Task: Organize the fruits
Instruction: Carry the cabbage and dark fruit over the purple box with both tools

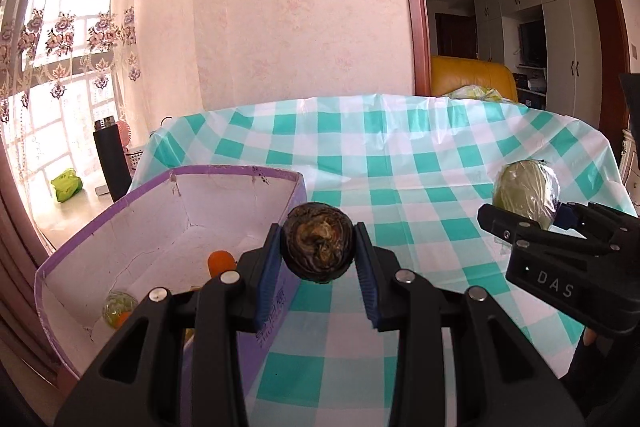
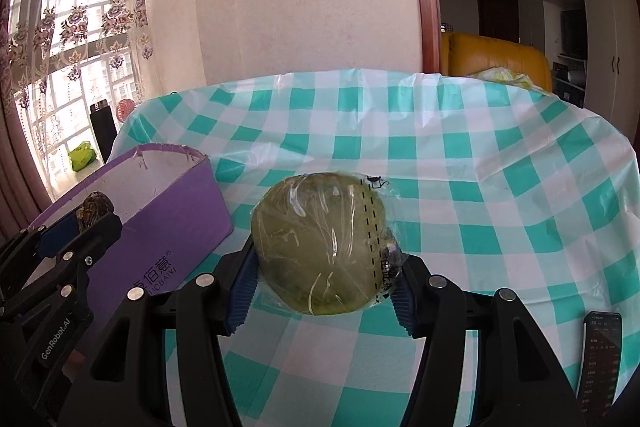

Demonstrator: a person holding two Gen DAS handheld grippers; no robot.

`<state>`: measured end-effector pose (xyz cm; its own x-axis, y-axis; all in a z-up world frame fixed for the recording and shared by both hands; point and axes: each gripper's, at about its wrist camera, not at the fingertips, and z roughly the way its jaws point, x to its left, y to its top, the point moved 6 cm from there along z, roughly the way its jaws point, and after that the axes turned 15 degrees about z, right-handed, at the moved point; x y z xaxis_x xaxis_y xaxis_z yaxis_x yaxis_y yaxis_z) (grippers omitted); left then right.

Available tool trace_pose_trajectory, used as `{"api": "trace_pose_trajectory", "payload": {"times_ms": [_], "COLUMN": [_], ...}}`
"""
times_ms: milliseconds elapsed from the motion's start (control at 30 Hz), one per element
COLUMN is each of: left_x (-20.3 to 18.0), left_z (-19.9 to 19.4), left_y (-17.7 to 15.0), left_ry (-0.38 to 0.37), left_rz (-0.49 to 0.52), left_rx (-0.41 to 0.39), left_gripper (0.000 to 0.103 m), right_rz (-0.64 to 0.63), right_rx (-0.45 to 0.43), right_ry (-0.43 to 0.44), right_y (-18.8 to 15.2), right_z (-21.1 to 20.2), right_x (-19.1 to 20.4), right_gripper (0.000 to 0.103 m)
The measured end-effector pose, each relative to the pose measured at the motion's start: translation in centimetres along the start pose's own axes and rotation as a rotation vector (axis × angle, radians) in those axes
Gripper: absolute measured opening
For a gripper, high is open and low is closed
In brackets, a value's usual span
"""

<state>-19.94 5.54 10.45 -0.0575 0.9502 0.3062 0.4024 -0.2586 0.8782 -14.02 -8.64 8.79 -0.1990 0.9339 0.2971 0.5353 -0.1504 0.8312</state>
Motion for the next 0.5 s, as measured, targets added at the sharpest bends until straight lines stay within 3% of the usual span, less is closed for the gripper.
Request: {"api": "trace_pose_trajectory", "payload": {"times_ms": [300,500], "left_x": [7.3,12.8], "left_z": [-1.8,-1.3], "left_y": [-0.5,-3.1], "left_ry": [0.097,0.178], "left_rz": [-0.101,-0.175], "left_rx": [0.01,0.079], "left_gripper": [0.036,0.036], "right_rz": [-0.15,-0.223], "right_rx": [-0.032,0.015], "right_ry": [0.146,0.218], "right_y": [0.2,-0.6], "right_z": [-1.0,0.5], "right_x": [8.9,14.2], "right_gripper": [0.056,0.056]}}
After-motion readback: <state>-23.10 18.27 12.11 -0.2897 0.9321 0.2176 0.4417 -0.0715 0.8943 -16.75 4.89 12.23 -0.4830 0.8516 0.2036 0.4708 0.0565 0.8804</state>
